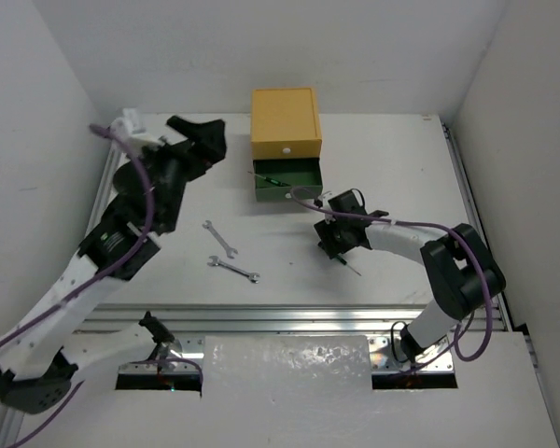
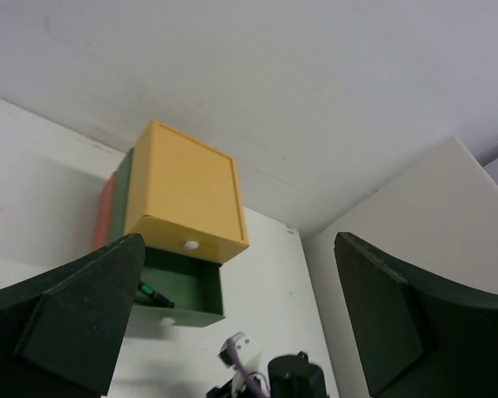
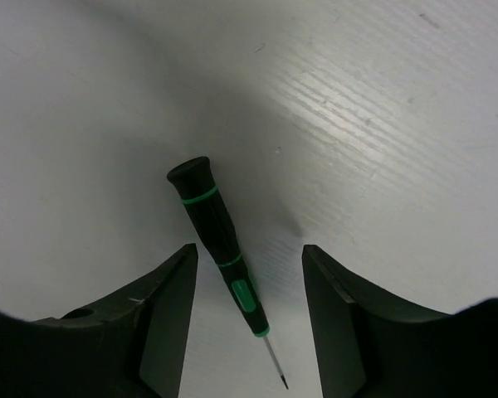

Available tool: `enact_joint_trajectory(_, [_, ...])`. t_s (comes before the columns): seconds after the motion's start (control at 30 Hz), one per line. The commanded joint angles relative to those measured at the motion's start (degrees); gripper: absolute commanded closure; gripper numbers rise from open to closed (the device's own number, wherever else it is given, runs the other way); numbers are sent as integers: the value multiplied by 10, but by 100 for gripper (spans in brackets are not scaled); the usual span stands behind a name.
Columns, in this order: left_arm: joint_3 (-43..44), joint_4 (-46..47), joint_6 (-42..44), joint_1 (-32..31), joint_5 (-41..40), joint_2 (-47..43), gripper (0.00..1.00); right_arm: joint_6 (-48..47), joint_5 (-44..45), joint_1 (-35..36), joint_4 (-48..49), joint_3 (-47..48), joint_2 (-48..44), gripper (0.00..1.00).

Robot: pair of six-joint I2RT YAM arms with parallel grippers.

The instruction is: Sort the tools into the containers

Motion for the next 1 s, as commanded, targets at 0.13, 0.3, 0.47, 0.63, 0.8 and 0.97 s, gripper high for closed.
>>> enact_joint_trajectory(0.13, [-95, -93, 30, 2, -4, -104, 3, 6, -57, 0, 36, 4, 18, 48])
enact_joint_trajectory(0.3, [-86, -95, 16, 2, 8, -54, 2, 9, -67, -1, 51, -22, -4, 56])
enact_joint_trajectory(0.47, [-78, -80, 1, 3, 47, -8, 2, -1, -63, -1, 23, -5, 34, 88])
enact_joint_trajectory(0.63, [-79, -81, 1, 3, 53, 8, 2, 12, -103, 2, 12, -20, -15, 100])
enact_joint_trajectory(0.8, [-83, -110, 21, 4, 73, -21, 3, -24, -194, 10, 80, -55, -206, 100])
enact_joint_trajectory(0.97, [-107, -179, 60, 3, 95, -75, 3, -96, -288, 10, 117, -1, -254, 100])
